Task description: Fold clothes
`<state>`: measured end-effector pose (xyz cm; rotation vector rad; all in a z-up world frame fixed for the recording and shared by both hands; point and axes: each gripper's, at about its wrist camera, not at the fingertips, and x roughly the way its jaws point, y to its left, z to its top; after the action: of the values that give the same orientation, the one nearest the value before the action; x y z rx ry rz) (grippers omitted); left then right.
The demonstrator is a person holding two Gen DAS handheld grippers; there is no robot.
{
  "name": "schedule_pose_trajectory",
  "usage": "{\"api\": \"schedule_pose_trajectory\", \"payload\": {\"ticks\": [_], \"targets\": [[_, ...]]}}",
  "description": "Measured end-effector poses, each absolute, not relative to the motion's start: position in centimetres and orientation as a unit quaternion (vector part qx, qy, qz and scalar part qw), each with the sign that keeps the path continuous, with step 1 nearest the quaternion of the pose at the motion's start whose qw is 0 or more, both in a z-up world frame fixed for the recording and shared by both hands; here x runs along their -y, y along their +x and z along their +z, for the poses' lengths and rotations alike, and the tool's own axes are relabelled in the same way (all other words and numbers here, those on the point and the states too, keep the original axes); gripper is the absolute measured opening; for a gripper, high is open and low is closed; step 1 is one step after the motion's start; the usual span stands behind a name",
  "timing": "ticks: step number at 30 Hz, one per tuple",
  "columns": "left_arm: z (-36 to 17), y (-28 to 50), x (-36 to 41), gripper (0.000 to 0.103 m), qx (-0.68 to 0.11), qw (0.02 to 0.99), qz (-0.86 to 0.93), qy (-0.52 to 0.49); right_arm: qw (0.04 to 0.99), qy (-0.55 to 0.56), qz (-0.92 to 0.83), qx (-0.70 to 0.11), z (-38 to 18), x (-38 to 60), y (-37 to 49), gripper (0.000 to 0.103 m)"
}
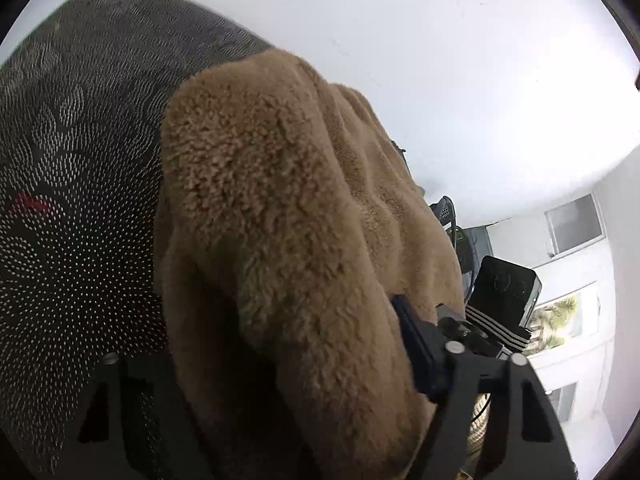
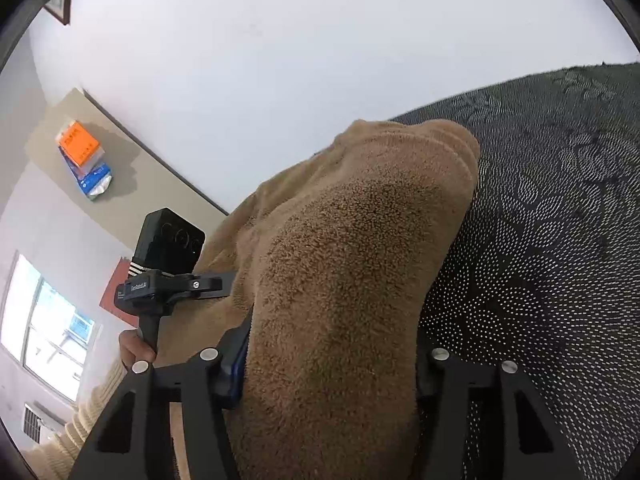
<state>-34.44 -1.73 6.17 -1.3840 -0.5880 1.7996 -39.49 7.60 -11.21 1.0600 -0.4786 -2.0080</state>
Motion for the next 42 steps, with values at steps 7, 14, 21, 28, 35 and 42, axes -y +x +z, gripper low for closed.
{"api": "schedule_pose_trajectory", "payload": {"ticks": [7, 14, 21, 28, 35, 42], "targets": [[10.1, -30.8, -3.2, 0.075, 0.208, 0.434, 0.703, -0.524, 0.378, 0.370, -0.829, 0.180, -7.5, -9.8, -35.8, 0.059], [12.6, -25.1, -14.2, 0.075, 0.164, 0.520, 0.660, -0.517, 0.306, 0.329, -0.877, 0.172, -4.5, -16.2, -28.3, 0.059], [12.4, -18.6, -26.7, 0.075, 0.110, 0.594, 0.595, -0.530, 0.201, 0.315, -0.908, 0.190, -4.4, -21.1, -17.1, 0.059], [9.8, -13.3, -34.9, 0.075, 0.052, 0.611, 0.566, -0.552, 0.133, 0.322, -0.910, 0.224, -7.8, -24.2, -11.3, 0.059], [7.9, -13.2, -28.2, 0.084, 0.021, 0.591, 0.580, -0.560, 0.123, 0.342, -0.899, 0.245, -10.0, -29.6, -8.3, 0.063], [9.5, -14.0, -27.2, 0.098, -0.020, 0.556, 0.632, -0.539, 0.103, 0.339, -0.914, 0.200, -10.3, -31.1, -4.9, 0.078]]}}
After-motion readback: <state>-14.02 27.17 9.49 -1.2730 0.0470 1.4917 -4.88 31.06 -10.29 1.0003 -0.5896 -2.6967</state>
